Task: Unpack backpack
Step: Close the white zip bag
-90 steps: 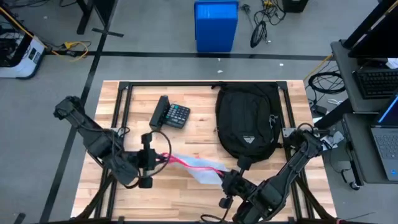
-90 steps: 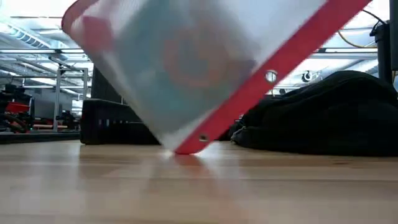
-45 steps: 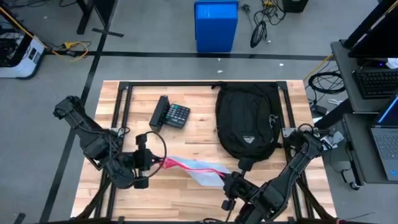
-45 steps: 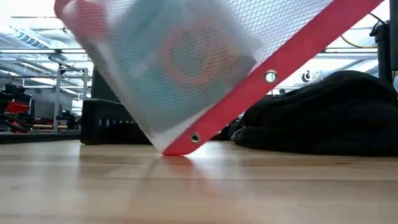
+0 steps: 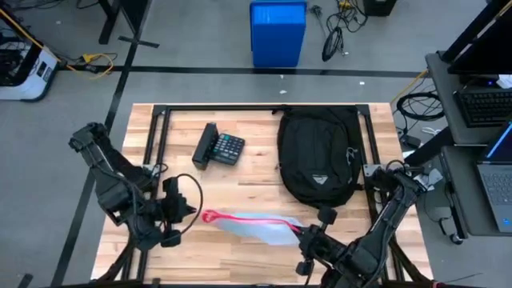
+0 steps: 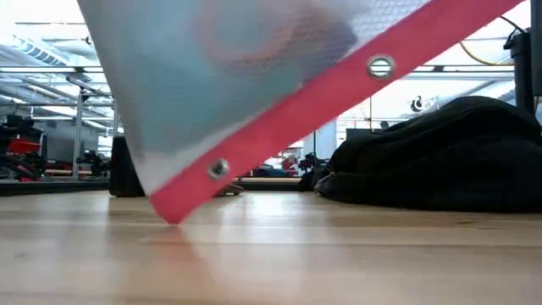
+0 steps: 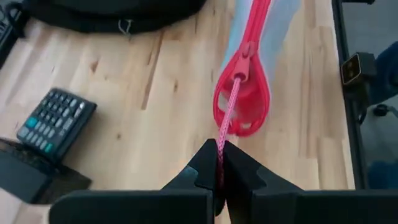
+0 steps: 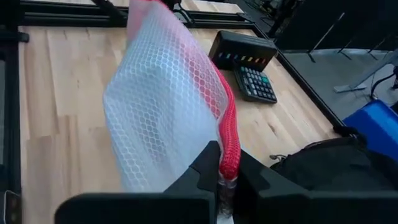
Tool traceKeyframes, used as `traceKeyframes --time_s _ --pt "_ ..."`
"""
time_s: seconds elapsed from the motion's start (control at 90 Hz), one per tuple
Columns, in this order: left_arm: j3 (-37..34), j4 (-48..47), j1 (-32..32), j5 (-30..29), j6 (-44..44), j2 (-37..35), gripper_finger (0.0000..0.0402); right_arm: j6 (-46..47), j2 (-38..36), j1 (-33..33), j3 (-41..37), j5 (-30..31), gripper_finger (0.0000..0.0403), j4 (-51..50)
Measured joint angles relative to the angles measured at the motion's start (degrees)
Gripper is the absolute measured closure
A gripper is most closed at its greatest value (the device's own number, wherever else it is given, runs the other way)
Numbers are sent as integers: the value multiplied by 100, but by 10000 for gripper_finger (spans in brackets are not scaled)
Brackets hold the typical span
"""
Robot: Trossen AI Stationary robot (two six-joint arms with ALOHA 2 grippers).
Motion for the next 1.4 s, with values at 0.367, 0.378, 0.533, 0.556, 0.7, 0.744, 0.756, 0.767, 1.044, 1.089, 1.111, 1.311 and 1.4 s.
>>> traceKeyframes --time_s 0.367,0.378,0.533,0.556,0.7,0.744,0.756,0.767,1.044,1.089,1.111,1.311,1.4 --pt "1 -99 -457 54 -562 0 401 -36 0 20 -2 -35 403 -23" --pt "1 -102 -470 54 -591 -2 401 -38 0 22 -2 -35 403 -23" --pt "1 -110 -641 64 -687 -2 401 -44 0 44 -2 -39 403 -33" --pt "1 -111 -664 67 -706 -2 401 -43 0 44 -2 -39 403 -43" --pt "1 -129 -769 66 -799 -2 401 -44 0 44 -2 -42 403 -70" --pt "1 -127 -802 64 -805 -2 401 -44 0 44 -2 -40 403 -71" --pt "1 -125 -809 63 -805 -2 401 -44 0 44 -2 -39 403 -70" --pt "1 -123 -815 63 -805 -2 401 -44 0 44 -2 -39 403 -70" --pt "1 -129 -889 65 -860 -2 401 -33 0 44 -2 -46 403 -84" --pt "1 -130 -888 65 -918 -2 401 -31 0 44 -2 -46 403 -96" --pt "1 -131 -887 68 -935 -2 401 -30 -1 45 -2 -47 403 -101" --pt "1 -117 -986 110 -949 -2 401 -24 -2 48 -2 -66 403 -111" --pt "-3 -60 -1007 105 -947 -2 401 -24 -2 57 -2 -84 403 -112"
